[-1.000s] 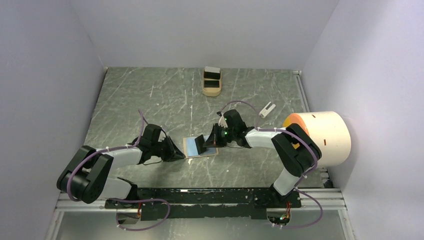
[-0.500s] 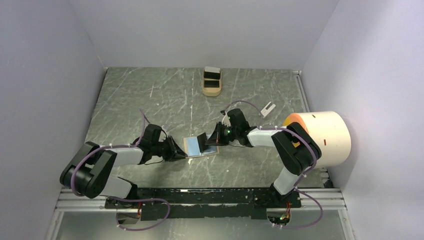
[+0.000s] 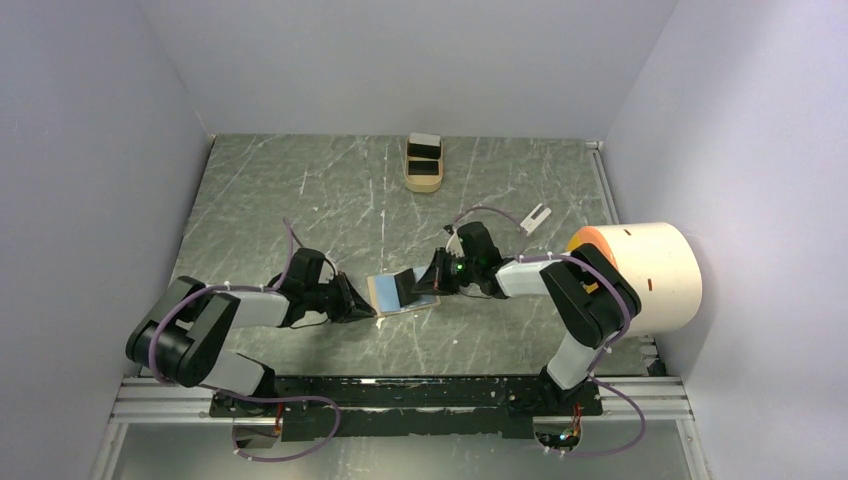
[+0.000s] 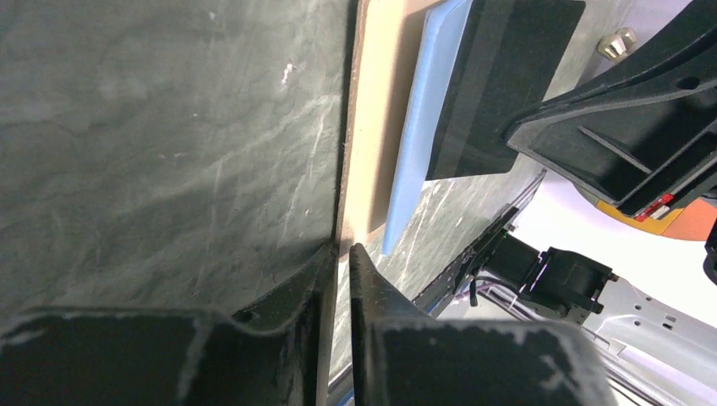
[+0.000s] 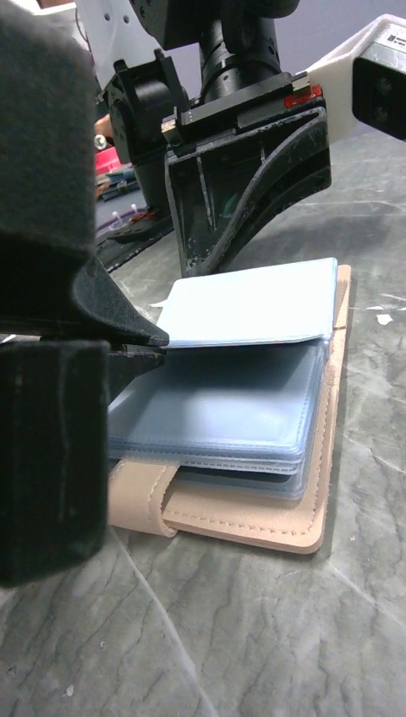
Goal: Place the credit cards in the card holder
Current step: Insert the credit card into the card holder.
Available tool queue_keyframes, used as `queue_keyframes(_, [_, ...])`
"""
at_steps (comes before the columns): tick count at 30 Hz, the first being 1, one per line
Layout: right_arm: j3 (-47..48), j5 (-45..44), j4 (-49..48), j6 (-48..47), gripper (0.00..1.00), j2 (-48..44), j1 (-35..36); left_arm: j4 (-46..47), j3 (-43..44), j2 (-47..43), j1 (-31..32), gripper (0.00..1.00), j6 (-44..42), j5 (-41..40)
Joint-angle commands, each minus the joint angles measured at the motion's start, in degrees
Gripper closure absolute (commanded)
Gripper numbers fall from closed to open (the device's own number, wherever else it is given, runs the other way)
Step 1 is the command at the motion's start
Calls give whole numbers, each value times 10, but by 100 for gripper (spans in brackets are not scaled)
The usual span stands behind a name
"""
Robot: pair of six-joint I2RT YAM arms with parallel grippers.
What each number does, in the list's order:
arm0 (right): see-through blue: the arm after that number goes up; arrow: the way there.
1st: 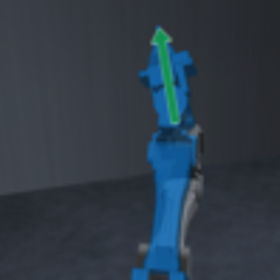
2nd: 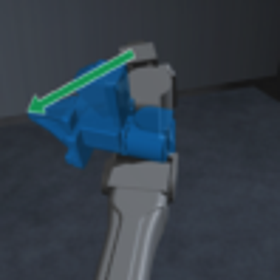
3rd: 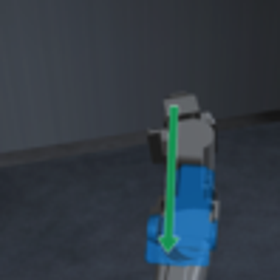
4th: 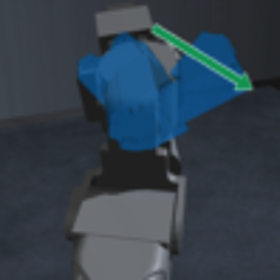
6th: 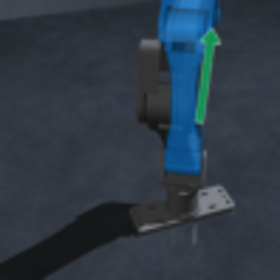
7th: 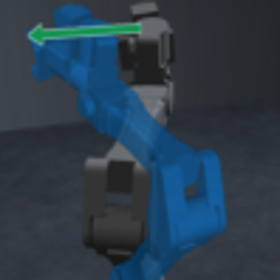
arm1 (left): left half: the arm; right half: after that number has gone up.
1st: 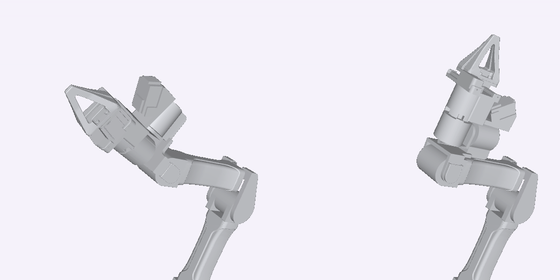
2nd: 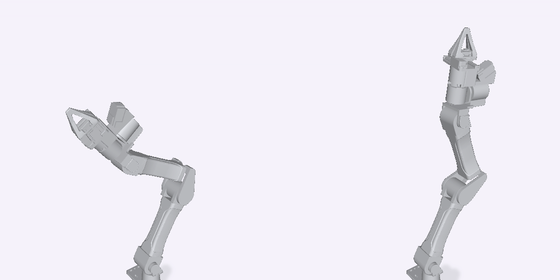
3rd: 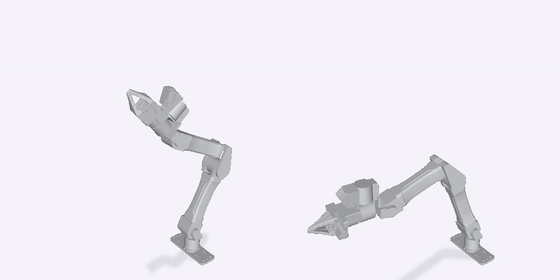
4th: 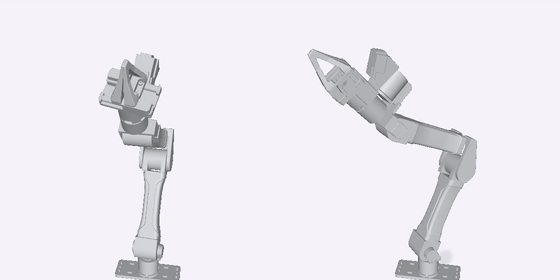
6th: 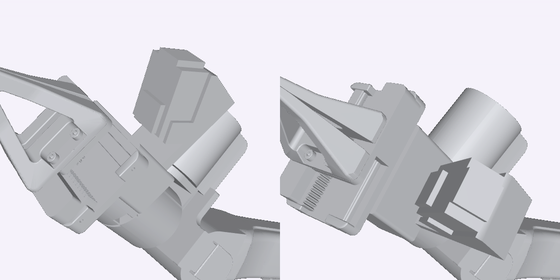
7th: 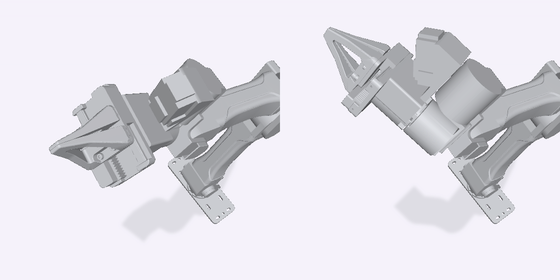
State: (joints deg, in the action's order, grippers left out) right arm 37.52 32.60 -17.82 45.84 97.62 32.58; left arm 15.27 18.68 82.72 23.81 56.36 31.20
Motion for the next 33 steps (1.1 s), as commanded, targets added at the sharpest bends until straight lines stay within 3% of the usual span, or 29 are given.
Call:
queue_keyframes(1, [-13,-3,-15,14,100,-13,-2,28,8,13,-4,81,-6,12])
queue_keyframes(4, [-24,-20,-21,22,100,-39,-3,31,5,11,-4,80,-2,11])
queue_keyframes(10, [-17,-5,-34,22,100,-12,-3,17,16,10,-4,91,-6,7])
queue_keyframes(33, [-6,-26,-23,-1,100,-39,-30,-45,71,-11,-4,91,-16,-18])
